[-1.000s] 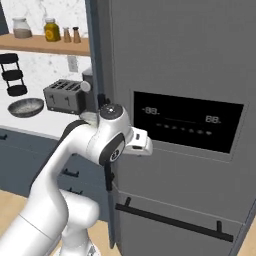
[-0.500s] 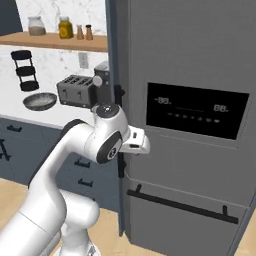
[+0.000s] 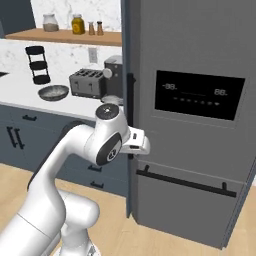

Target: Grab a lemon wedge from the fridge and one ice cube from the ice bowl, and put them in the glass of lemonade.

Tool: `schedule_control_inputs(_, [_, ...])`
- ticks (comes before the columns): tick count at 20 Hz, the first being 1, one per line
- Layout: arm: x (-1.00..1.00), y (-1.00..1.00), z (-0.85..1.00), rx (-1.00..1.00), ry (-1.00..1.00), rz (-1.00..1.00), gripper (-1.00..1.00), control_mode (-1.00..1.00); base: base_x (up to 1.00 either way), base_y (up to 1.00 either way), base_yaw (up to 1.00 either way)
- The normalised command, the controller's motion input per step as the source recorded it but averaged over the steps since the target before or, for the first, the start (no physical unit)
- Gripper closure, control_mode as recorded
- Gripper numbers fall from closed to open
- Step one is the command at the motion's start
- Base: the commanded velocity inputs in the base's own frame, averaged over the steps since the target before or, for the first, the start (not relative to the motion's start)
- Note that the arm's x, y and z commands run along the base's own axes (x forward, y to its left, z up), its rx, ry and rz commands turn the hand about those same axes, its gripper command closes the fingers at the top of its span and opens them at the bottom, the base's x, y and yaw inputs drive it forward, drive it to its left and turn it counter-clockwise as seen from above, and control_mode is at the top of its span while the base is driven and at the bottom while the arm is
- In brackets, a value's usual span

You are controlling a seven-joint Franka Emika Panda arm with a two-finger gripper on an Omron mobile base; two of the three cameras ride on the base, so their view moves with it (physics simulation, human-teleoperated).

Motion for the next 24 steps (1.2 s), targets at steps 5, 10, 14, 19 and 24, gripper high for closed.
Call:
schedule_control_inputs(5, [0.00, 0.00, 0.00, 0.00, 0.00, 0.00, -1.00, 1.00, -0.17, 0.24, 0.00])
schedule_control_inputs(10, [0.00, 0.00, 0.00, 0.00, 0.00, 0.00, -1.00, 1.00, -0.52, 0.00, 0.00])
schedule_control_inputs(14, [0.00, 0.00, 0.00, 0.00, 0.00, 0.00, -1.00, 1.00, -0.37, 0.00, 0.00])
schedule_control_inputs(19, [0.00, 0.09, 0.15, 0.00, -0.04, 0.00, -1.00, -1.00, 0.00, 0.00, 0.00])
schedule_control_inputs(24, [0.22, 0.38, 0.40, -0.02, -0.17, -0.02, -1.00, -1.00, 0.00, 0.00, 0.00])
